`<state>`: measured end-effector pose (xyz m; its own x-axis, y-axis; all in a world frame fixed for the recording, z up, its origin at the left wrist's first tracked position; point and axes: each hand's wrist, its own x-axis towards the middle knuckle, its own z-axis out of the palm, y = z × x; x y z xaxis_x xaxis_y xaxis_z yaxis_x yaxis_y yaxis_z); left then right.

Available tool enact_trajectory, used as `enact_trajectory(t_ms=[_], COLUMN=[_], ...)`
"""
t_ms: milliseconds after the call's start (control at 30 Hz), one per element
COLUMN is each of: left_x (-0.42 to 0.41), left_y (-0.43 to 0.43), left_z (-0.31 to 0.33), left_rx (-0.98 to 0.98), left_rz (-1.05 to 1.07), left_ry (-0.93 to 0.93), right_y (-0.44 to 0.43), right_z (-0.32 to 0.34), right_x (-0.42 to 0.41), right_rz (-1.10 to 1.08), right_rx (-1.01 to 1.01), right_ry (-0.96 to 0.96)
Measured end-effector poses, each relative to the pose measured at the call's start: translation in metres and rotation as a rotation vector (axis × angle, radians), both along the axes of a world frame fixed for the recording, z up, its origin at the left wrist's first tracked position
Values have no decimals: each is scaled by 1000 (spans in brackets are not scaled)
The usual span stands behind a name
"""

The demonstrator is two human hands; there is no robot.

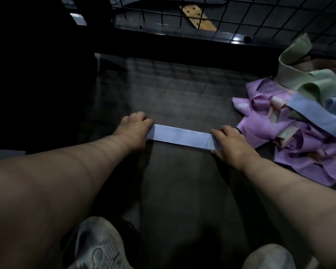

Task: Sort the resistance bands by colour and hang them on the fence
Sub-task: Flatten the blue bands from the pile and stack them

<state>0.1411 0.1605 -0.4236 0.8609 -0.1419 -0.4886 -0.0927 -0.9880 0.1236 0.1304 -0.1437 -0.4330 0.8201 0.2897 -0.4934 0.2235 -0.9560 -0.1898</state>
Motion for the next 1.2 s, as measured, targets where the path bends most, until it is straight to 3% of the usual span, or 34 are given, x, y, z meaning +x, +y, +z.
enact_trajectory(t_ms=[67,133,200,267,867,967,1067,1200], left_x=[-6,-9,-11,-12,-14,-19,-25,-13], left_y=[1,0,1,1,-7,-2,1,-36], left_z=[-3,-5,-11,-18,-12,-18,-13,15], left_rx=[-79,-201,-294,-355,-535,-553,-388,-332], left_rz=[180,609,989,1160,1339,1389,1330,1046], left_ry=[-14,-56,-85,-82,-62,-31,40,-100], right_y=[-1,1,5,11,21,23,25,1], right_z=[-3,-8,-13,-17,-22,-22,-14,17], right_x=[-9,-20,-25,-25,-12,-10,-6,7], right_rz=[-191,-569,-916,-1088,-1276,-1211,-1119,-805], right_rx=[68,205,289,295,293,266,192,150], right_ry=[-51,-109,-68,19,31,61,140,166])
